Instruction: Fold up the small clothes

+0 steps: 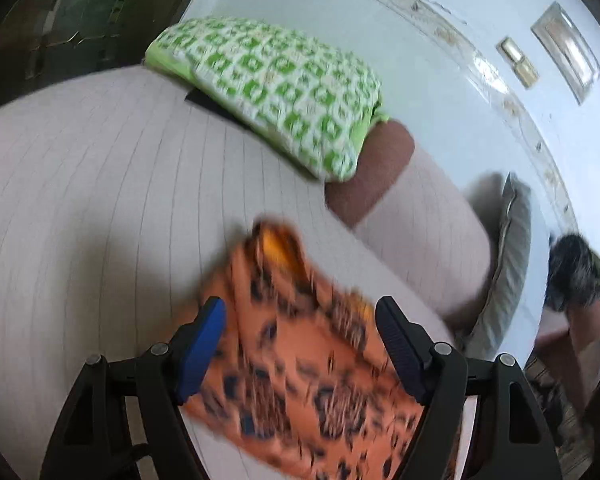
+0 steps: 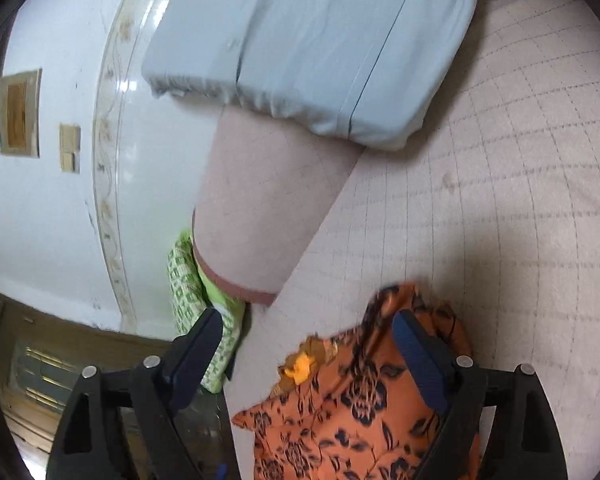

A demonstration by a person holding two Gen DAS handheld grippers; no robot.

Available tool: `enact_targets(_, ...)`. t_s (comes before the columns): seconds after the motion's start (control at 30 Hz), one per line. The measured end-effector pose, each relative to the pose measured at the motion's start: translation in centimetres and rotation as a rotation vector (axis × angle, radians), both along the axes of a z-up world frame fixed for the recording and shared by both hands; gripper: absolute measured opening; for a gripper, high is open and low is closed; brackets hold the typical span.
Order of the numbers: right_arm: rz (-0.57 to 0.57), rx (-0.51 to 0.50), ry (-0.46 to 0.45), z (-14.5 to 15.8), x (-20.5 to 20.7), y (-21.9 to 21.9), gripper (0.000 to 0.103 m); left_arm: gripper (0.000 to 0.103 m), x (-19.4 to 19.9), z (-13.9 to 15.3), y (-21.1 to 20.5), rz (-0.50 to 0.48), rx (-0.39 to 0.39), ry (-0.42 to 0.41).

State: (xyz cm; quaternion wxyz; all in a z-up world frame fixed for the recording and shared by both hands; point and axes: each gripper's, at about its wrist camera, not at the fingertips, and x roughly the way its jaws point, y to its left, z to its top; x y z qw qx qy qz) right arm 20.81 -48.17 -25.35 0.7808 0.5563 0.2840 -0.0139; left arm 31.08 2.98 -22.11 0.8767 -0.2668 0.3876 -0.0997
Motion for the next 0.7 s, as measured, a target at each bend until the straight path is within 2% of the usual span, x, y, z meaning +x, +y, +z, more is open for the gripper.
enact_targets(0.1, 0.146, -0.146, 0.094, 0.5, 1.1, 4.5, 0.085, 0.078, -1.4, -3.5, -2.2, 0.036, 0.071, 0.069)
enact_targets(0.2, 0.335, -0.315, 0.232, -0.9, 3.3, 11.8, 0.072, 0.077, -0.7, -5.8, -3.4, 0.007, 0.157, 0.186)
enact_targets(0.23, 0.375, -0.336, 0.250, -1.6, 3.7, 13.4, 0.064, 0.077, -0.7, -6.0, -3.5, 0.015, 0.173, 0.194)
enact_targets(0.3, 0.465, -0.413, 0.309, -3.4, 5.8, 17.8, 0.055, 0.077, -0.6, -5.7, -3.7, 0.004, 0.214, 0.199)
enact_targets(0.4, 0.524, -0.494, 0.357, -5.2, 9.4, 21.9, 0.054, 0.078, 0.1, -6.0, -3.7, -0.010, 0.250, 0.233)
enact_targets(0.53, 0.484, -0.716, 0.391, -4.7, 15.6, 24.1, 0.054, 0.078, 1.2, -6.6, -3.2, -0.041, 0.235, 0.281)
enact_targets(0.57, 0.465, -0.724, 0.383, -4.3, 16.8, 23.9, 0.054, 0.078, 1.5, -6.6, -3.2, -0.057, 0.238, 0.289)
enact_targets(0.7, 0.309, -0.622, 0.248, -0.5, 19.5, 21.6, 0.054, 0.078, 2.4, -6.9, -3.0, -0.094, 0.212, 0.308)
